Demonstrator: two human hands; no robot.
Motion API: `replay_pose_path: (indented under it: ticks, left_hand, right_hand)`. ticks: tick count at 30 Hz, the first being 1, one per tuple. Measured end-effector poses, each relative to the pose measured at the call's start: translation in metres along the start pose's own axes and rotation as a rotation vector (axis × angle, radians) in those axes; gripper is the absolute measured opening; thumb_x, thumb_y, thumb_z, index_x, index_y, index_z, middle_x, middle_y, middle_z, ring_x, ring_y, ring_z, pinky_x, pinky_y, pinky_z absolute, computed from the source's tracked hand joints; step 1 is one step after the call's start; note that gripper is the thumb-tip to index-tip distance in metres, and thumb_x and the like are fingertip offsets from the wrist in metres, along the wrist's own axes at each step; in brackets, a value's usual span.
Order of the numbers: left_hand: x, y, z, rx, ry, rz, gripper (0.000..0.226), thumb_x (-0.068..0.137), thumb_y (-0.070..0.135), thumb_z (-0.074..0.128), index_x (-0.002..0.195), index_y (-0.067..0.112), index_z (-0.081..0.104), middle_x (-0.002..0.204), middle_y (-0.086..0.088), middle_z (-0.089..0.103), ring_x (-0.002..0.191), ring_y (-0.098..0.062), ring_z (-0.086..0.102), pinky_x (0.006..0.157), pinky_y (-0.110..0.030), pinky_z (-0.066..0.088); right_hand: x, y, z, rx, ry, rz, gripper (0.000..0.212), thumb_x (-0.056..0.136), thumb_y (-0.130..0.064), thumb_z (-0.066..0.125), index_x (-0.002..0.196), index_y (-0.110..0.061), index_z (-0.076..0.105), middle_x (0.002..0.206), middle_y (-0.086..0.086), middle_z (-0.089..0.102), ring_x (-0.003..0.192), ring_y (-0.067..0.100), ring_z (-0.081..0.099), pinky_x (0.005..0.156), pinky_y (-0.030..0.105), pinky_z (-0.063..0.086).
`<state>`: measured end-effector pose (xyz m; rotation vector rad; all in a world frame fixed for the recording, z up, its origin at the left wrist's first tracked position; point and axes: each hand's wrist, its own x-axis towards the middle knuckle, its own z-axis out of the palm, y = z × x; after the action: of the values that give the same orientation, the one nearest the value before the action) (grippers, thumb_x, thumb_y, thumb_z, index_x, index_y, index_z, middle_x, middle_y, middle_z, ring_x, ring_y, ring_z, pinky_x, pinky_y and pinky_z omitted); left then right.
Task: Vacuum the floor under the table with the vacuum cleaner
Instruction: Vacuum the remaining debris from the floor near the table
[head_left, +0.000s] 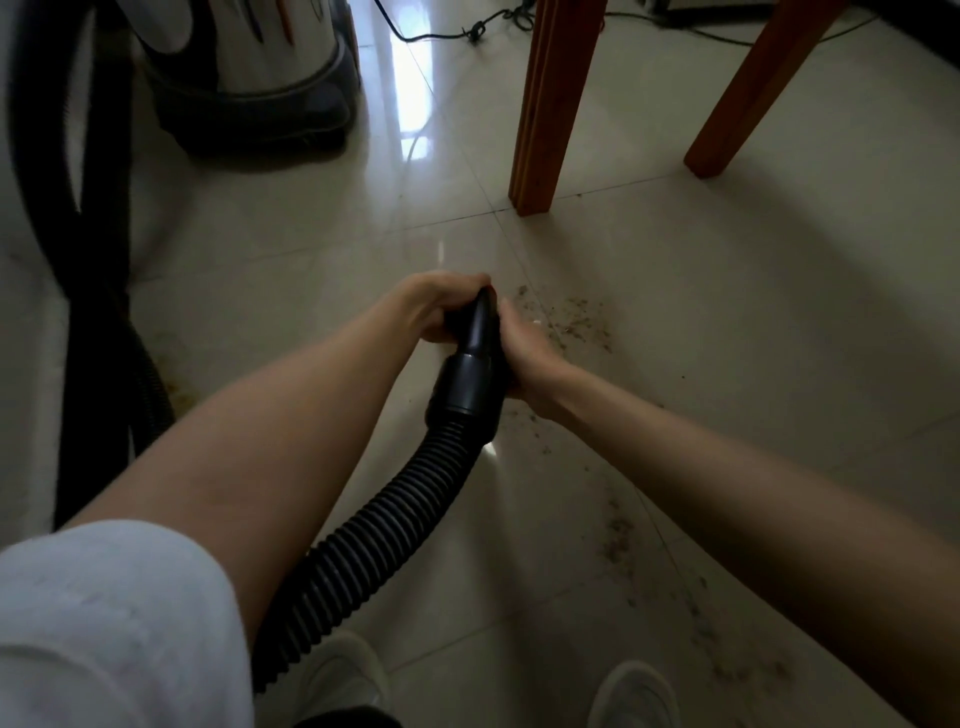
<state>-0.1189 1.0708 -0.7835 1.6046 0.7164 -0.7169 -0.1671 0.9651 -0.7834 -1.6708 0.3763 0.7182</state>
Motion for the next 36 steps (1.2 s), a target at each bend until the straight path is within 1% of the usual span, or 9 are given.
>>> replay_pose_path:
  ticks: [2, 5, 7, 10, 18, 22, 26, 31, 36]
  left_hand:
    - [-0.002, -0.006, -0.006, -0.011, -0.009, -0.019, 0.042, 0.096, 0.044, 0.045, 0.104, 0.003, 0.052, 0.086, -0.013, 0.059, 0.069, -0.021, 0.059, 0.056, -0.029, 0.048]
    - [-0.006, -0.013, -0.014, -0.010, -0.038, -0.024, 0.046, 0.094, 0.044, 0.047, 0.112, 0.002, 0.051, 0.083, -0.014, 0.060, 0.058, -0.022, 0.064, 0.048, -0.028, 0.049]
    - [-0.011, -0.018, -0.017, -0.009, -0.075, -0.018, 0.039, 0.095, 0.039, 0.048, 0.104, 0.002, 0.051, 0.071, -0.012, 0.061, 0.044, -0.019, 0.062, 0.040, -0.022, 0.047]
    - [-0.018, -0.026, -0.021, 0.029, -0.106, 0.006, 0.037, 0.095, 0.039, 0.046, 0.102, 0.003, 0.052, 0.072, -0.011, 0.060, 0.053, -0.019, 0.060, 0.046, -0.024, 0.047]
    - [-0.048, -0.037, -0.030, 0.057, -0.133, 0.044, 0.029, 0.096, 0.033, 0.047, 0.089, 0.006, 0.053, 0.075, -0.008, 0.057, 0.059, -0.016, 0.053, 0.049, -0.023, 0.046]
    - [-0.053, -0.037, -0.031, 0.080, -0.152, 0.031, 0.033, 0.098, 0.037, 0.043, 0.089, 0.006, 0.052, 0.077, -0.008, 0.057, 0.061, -0.016, 0.055, 0.053, -0.024, 0.046]
    - [-0.054, -0.036, -0.030, 0.084, -0.145, 0.030, 0.036, 0.098, 0.038, 0.042, 0.090, 0.004, 0.053, 0.075, -0.007, 0.058, 0.049, -0.012, 0.058, 0.045, -0.020, 0.048]
    - [-0.060, -0.033, -0.026, 0.055, -0.194, 0.013, 0.039, 0.100, 0.038, 0.037, 0.087, 0.005, 0.056, 0.069, -0.005, 0.062, 0.047, -0.010, 0.061, 0.048, -0.020, 0.049]
    - [-0.061, -0.034, -0.022, 0.077, -0.167, -0.007, 0.038, 0.099, 0.037, 0.039, 0.086, 0.006, 0.057, 0.076, -0.008, 0.063, 0.061, -0.015, 0.059, 0.058, -0.024, 0.047]
  right_hand:
    - [0.006, 0.003, 0.001, 0.033, 0.072, 0.038, 0.032, 0.104, -0.041, 0.024, 0.110, -0.020, 0.047, 0.090, 0.016, 0.063, 0.073, 0.023, 0.059, 0.066, 0.035, 0.053]
    - [0.027, 0.009, 0.006, 0.023, 0.107, 0.071, 0.037, 0.103, -0.037, 0.029, 0.084, -0.011, 0.049, 0.063, 0.004, 0.042, 0.052, 0.014, 0.037, 0.046, 0.026, 0.031]
    - [0.039, 0.010, 0.012, 0.034, 0.052, 0.084, 0.037, 0.101, -0.037, 0.034, 0.075, -0.014, 0.047, 0.063, 0.002, 0.040, 0.052, 0.013, 0.034, 0.046, 0.025, 0.027]
    - [0.052, 0.007, 0.019, 0.075, -0.039, 0.130, 0.035, 0.097, -0.043, 0.043, 0.073, -0.018, 0.047, 0.066, 0.001, 0.042, 0.054, 0.011, 0.034, 0.049, 0.023, 0.027]
    - [0.073, 0.006, 0.018, 0.198, -0.139, 0.347, 0.031, 0.095, -0.044, 0.049, 0.097, -0.013, 0.051, 0.080, 0.005, 0.050, 0.064, 0.011, 0.042, 0.064, 0.021, 0.033]
    - [0.078, 0.009, 0.015, 0.216, -0.198, 0.393, 0.027, 0.089, -0.043, 0.061, 0.091, -0.017, 0.052, 0.079, 0.004, 0.050, 0.063, 0.011, 0.042, 0.059, 0.019, 0.033]
    - [0.079, 0.013, 0.014, 0.259, -0.225, 0.405, 0.030, 0.088, -0.045, 0.060, 0.090, -0.017, 0.052, 0.076, 0.003, 0.046, 0.060, 0.011, 0.038, 0.053, 0.020, 0.029]
    - [0.076, 0.013, 0.013, 0.283, -0.226, 0.404, 0.037, 0.089, -0.046, 0.058, 0.071, -0.016, 0.046, 0.066, 0.001, 0.037, 0.053, 0.011, 0.034, 0.053, 0.020, 0.026]
    - [0.079, 0.014, 0.018, 0.326, -0.175, 0.405, 0.038, 0.088, -0.033, 0.056, 0.058, -0.016, 0.041, 0.052, 0.001, 0.038, 0.049, 0.011, 0.038, 0.047, 0.018, 0.033]
